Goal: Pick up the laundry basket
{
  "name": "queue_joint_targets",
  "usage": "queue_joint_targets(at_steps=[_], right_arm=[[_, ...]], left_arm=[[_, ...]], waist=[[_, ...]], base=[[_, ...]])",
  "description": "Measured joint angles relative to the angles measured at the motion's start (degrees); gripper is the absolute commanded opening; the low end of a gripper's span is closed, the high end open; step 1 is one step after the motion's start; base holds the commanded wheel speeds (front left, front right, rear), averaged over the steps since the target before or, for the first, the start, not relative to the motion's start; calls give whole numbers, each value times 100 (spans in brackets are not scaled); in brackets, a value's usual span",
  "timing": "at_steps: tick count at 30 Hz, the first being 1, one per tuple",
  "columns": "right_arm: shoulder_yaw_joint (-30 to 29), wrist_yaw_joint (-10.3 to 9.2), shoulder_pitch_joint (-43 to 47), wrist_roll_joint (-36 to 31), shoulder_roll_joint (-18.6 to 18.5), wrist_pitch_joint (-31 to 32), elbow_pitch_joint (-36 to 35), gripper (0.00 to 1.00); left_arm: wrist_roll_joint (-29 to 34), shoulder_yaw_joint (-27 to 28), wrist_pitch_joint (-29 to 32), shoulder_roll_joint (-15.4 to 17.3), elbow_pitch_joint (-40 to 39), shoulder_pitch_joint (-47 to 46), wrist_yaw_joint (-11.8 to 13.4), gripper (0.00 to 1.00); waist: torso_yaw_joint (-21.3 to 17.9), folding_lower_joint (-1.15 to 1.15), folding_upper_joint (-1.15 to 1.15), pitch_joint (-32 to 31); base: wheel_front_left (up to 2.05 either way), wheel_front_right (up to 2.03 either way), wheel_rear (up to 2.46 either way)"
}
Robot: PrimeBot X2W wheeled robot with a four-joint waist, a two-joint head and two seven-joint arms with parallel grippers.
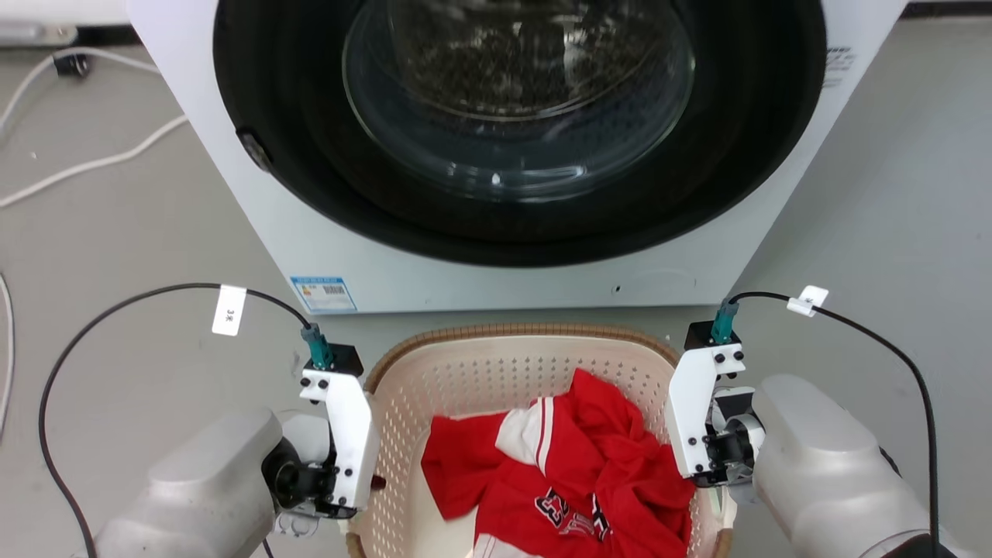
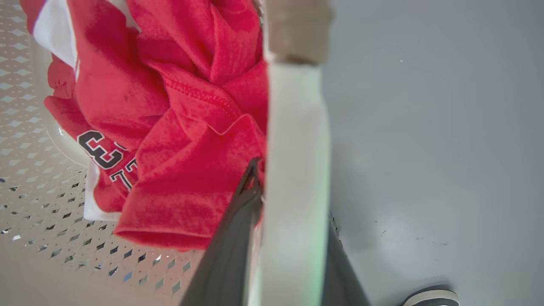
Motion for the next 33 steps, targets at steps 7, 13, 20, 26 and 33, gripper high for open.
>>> queue_joint_targets(at_steps=[7, 13, 20, 26, 33], right_arm=[[158, 0, 90, 174, 2, 225, -62, 0], [311, 0, 149, 293, 3, 305, -85, 0], [356, 1, 174, 347, -3, 109, -55, 0], [375, 1, 218, 397, -2, 67, -3, 0], [425, 1, 221, 469, -3, 24, 25, 0]], left_arm=[[-203, -74, 359, 32, -8, 131, -1, 0], [-309, -126, 476, -18, 66, 292, -1, 0], [-298, -127, 254, -103, 221, 300, -1, 0], [-298, -156, 309, -145, 280, 297, -1, 0], [-299, -176, 349, -174, 330, 264, -1, 0]], waist=[[-25, 0, 0, -449], [-16, 1, 0, -852], [-3, 1, 0, -962], [10, 2, 0, -956], [23, 2, 0, -936]], base=[[0, 0, 0], [0, 0, 0], [0, 0, 0], [0, 0, 0], [0, 0, 0]])
